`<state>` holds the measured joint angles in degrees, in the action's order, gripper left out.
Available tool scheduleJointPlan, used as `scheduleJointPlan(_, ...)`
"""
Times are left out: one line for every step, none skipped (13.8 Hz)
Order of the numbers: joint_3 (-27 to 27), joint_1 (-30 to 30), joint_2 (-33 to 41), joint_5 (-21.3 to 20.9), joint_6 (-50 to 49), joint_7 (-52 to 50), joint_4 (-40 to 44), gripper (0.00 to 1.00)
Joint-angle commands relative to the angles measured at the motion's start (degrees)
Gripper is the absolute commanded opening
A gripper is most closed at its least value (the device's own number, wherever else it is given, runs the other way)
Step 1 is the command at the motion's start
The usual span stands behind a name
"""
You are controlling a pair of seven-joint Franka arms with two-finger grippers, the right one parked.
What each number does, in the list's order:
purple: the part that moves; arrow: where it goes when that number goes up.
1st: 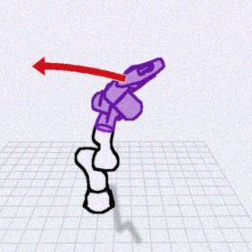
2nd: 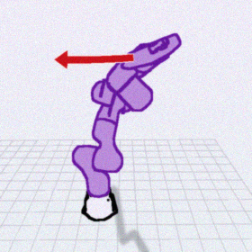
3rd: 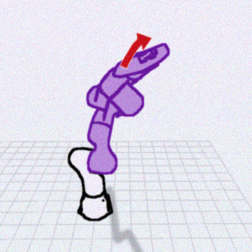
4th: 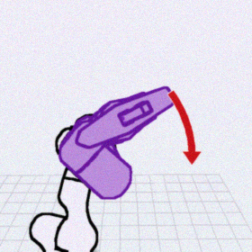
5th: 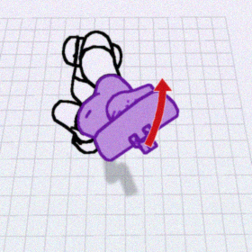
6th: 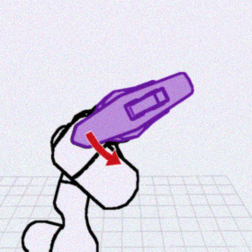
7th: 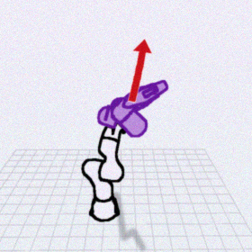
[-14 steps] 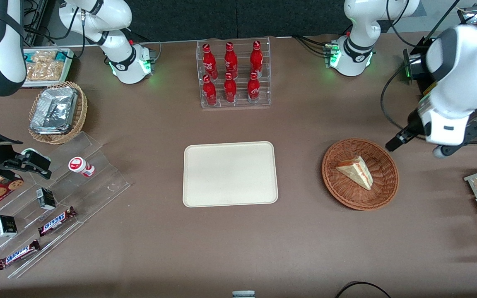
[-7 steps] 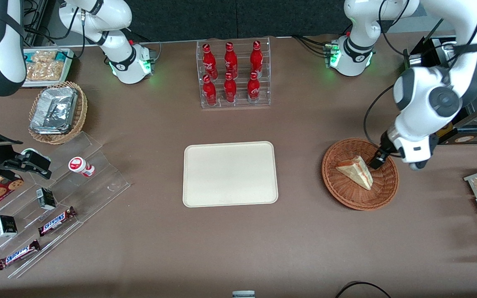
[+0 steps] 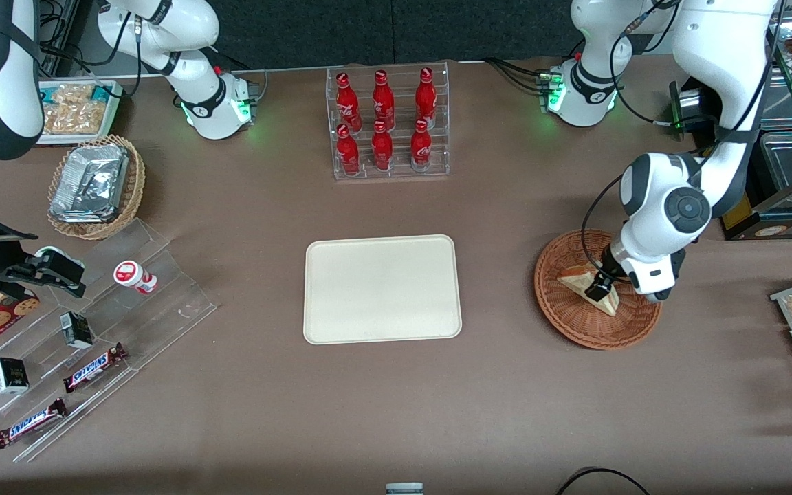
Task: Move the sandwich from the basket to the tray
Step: 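Lower the left gripper around the wrapped sandwich and close it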
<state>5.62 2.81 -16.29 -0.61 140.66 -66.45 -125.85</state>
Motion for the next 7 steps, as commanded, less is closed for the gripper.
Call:
scheduleJointPlan(-0.2, 0.4, -1.5, -0.5, 1.3, -1.5, 0.4, 1.00)
scheduleJointPlan(-0.2, 0.5, -2.1, -0.5, 2.1, -1.4, 0.2, 1.00)
scheduleJointPlan(-0.2, 0.5, -2.4, -0.5, 3.3, -1.4, -0.3, 1.00)
scheduleJointPlan(-0.2, 0.5, -2.5, -0.5, 3.7, -1.4, -0.4, 1.00)
scheduleJointPlan(-0.2, 0.5, -2.5, -0.5, 3.8, -1.4, -0.5, 0.91)
scheduleJointPlan(-0.2, 0.5, -2.6, -0.6, 3.8, -1.4, -0.5, 0.59)
scheduleJointPlan(-0.2, 0.5, -2.6, -0.7, 3.8, -1.4, -0.5, 0.36)
